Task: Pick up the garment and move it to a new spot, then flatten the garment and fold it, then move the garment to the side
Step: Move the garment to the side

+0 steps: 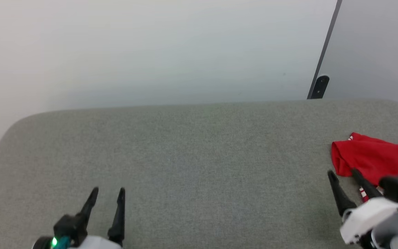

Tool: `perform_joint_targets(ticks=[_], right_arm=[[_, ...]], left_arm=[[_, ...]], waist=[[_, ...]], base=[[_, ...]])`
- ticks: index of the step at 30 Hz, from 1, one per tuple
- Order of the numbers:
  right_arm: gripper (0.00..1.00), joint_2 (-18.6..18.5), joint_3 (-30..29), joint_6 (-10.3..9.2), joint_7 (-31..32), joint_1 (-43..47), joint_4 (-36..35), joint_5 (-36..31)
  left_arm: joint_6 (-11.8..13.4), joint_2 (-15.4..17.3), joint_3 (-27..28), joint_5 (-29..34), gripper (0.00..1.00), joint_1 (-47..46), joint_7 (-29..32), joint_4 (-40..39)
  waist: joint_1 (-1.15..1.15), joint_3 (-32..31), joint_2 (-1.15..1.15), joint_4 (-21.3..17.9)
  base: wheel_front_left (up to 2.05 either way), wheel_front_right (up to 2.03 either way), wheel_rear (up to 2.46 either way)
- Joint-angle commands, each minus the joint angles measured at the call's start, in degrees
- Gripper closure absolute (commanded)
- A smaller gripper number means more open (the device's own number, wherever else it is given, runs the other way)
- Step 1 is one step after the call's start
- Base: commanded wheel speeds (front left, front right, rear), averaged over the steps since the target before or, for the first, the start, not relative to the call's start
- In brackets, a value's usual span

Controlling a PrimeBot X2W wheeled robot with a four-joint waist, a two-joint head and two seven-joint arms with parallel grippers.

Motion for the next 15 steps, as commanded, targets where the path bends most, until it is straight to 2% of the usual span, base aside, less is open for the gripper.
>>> perform_joint_targets(ticks=[1,7,15], right_arm=[[0.00,0.7,-1.5,-0.10,-0.5,2.6,-1.8,-0.7],[0.00,4.0,-4.6,-0.09,0.9,10.1,-8.8,-2.3],[0.00,7.8,-8.0,-0.09,3.2,19.0,-17.7,-3.6]], left_arm=[[0.3,-0.2,0.4,-0.2,0.00,1.8,0.0,-0.7],[0.5,-0.7,1.2,-0.6,0.00,6.4,0.0,-2.3],[2.2,-1.1,2.2,0.4,0.00,13.7,0.0,-7.5]], waist=[[0.00,-0.7,0.00,0.0],[0.00,-0.6,0.00,-0.1],[0.00,-0.4,0.00,-0.3]], base=[[0.00,0.00,0.00],[0.00,0.00,0.00],[0.00,0.00,0.00]])
